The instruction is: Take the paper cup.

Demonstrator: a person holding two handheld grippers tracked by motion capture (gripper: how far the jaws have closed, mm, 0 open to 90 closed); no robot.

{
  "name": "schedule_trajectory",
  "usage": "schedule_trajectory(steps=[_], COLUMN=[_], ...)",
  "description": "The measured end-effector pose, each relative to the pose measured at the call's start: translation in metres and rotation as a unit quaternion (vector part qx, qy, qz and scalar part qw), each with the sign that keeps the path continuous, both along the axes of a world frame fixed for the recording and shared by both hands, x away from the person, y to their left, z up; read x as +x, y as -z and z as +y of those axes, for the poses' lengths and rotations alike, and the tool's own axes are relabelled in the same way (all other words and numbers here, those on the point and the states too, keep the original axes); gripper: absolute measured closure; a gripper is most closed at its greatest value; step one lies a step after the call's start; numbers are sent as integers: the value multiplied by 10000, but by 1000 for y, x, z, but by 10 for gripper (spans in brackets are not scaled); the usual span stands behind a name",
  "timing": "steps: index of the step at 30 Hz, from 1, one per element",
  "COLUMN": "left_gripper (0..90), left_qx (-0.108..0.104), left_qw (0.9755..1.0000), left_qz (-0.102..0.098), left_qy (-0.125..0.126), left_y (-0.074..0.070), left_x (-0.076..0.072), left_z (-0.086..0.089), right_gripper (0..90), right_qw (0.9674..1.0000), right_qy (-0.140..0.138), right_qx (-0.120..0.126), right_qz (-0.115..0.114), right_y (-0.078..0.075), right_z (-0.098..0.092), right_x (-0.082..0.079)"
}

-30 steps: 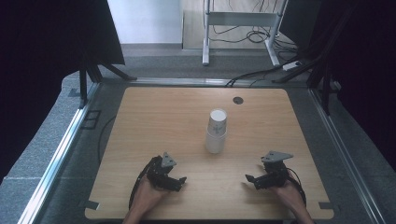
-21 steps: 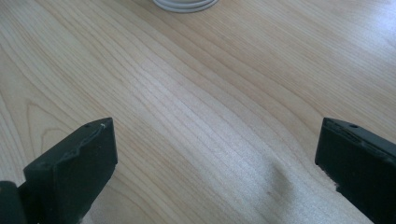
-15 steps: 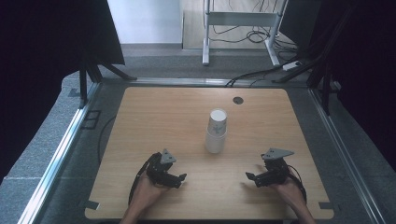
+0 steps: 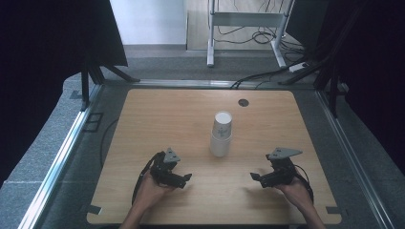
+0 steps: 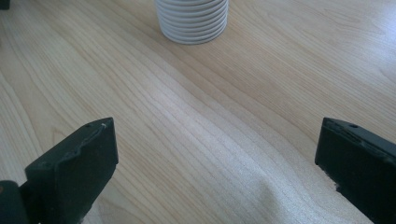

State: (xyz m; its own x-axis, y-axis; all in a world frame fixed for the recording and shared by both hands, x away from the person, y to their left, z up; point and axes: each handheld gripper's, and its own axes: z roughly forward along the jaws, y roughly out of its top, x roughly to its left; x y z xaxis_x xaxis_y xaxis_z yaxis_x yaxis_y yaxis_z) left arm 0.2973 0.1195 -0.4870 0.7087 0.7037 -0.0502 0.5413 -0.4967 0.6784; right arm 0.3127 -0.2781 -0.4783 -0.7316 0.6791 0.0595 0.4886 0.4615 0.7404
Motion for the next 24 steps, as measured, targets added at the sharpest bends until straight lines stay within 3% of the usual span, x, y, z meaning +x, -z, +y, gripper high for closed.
schedule_trajectory(steps=[18,24], left_gripper=[60,46], left_qx=[-55,-234], left_qw=[9998,9994], left_qz=[-19,54], left_qy=[188,263], left_y=[-14,-18], left_x=[15,24], left_z=[-6,-9], right_gripper=[0,0], right_qw=[9998,9996], right_qy=[-150,-264], right_qx=[-151,-110], right_qz=[-52,-66], right_y=[-21,-31], right_z=[11,16], right_x=[11,18])
